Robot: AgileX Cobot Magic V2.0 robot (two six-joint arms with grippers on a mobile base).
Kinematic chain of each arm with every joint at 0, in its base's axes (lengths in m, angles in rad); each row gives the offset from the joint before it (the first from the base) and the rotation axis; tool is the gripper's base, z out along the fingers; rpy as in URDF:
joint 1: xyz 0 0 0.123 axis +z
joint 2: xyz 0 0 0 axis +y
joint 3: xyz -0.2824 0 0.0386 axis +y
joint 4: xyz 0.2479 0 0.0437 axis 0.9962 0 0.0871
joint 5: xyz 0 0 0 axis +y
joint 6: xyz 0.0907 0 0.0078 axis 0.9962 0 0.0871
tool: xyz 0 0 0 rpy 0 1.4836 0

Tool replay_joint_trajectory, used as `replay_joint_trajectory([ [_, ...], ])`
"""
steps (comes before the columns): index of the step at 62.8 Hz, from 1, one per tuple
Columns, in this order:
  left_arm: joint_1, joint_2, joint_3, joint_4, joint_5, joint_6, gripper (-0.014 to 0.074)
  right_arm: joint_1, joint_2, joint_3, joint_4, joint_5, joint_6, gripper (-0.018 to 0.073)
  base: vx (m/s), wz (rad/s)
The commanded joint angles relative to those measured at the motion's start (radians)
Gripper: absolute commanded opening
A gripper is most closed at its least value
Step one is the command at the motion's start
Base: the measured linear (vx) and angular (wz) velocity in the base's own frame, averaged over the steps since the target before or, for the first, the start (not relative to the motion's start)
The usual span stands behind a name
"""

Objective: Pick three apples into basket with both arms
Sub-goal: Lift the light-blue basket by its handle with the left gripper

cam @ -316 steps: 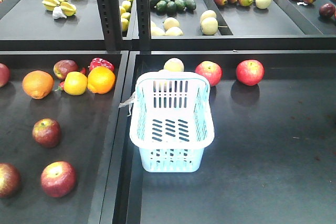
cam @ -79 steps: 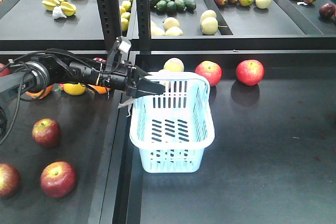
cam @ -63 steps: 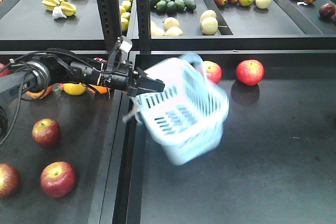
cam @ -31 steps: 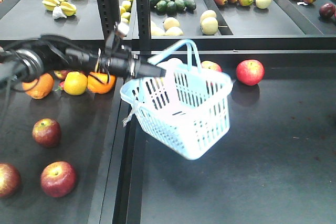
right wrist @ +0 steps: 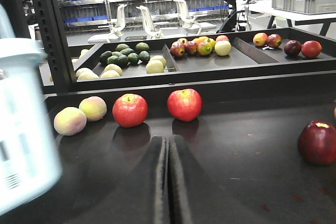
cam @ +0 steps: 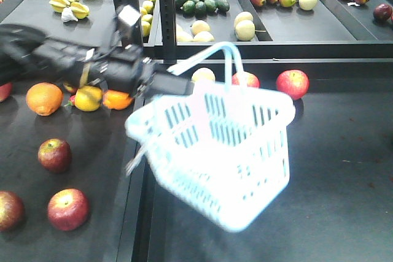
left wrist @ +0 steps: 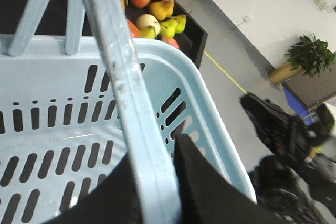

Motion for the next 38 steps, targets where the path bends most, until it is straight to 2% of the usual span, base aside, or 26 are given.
replay_joint_trajectory([
  [1, -0.002, -0.194, 0.092, 0.002, -0.131, -0.015, -0.0008, -0.006, -0.01, 0.014, -0.01, -0.074, -0.008, -0.0001, 0.0, 0.0],
  [8, -0.002, -0.371, 0.214, 0.002, -0.057, -0.015, -0.0008, -0.006, -0.01, 0.014, -0.01, -0.074, -0.008, -0.0001, 0.0, 0.0],
  [26, -0.002, -0.76, 0.422, -0.001, 0.334, -0.015, -0.0008, -0.006, -0.01, 0.014, -0.01, -0.074, -0.008, -0.0001, 0.0, 0.0],
  [31, -0.002, -0.82, 0.477, -0.001, 0.387, -0.015, -0.0008, -0.006, -0.01, 0.014, -0.01, -0.074, -0.008, -0.0001, 0.0, 0.0],
  [38, -0.002, -0.847, 0.533, -0.004, 0.399, -0.015, -0.0008, -0.006, -0.01, 0.014, -0.01, -0.074, -0.008, -0.0001, 0.0, 0.0],
])
